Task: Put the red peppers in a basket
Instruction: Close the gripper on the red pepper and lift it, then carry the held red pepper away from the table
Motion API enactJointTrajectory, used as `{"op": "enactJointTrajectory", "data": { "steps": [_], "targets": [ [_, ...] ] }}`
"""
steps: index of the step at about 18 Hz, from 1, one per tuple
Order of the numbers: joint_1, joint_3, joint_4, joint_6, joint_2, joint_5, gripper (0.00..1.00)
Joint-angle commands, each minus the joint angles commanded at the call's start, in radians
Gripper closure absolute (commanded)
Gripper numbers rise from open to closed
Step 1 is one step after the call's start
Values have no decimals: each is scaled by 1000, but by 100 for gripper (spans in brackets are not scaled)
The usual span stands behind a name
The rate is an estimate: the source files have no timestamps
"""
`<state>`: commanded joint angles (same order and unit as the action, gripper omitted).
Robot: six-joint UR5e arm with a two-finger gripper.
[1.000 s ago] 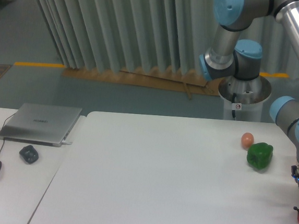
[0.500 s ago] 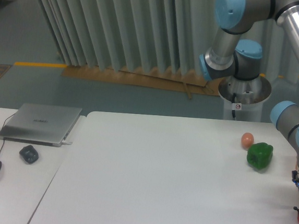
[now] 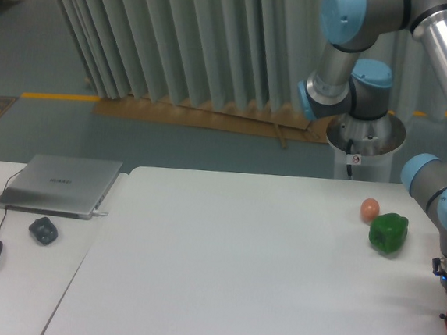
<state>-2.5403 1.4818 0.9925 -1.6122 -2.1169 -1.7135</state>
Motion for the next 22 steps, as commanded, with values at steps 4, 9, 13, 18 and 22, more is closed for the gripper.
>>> {"op": "enactJointTrajectory", "data": {
  "steps": [4, 9, 13, 18, 22],
  "targets": [
    [5, 3, 3, 8, 9, 0, 48],
    [12, 37, 24, 34, 93, 6, 48],
    [6, 35, 118, 64, 163, 69, 48],
    [-17, 32, 169, 103, 201, 144, 48],
    [-51, 29, 199, 97, 213, 141, 48]
  ]
}}
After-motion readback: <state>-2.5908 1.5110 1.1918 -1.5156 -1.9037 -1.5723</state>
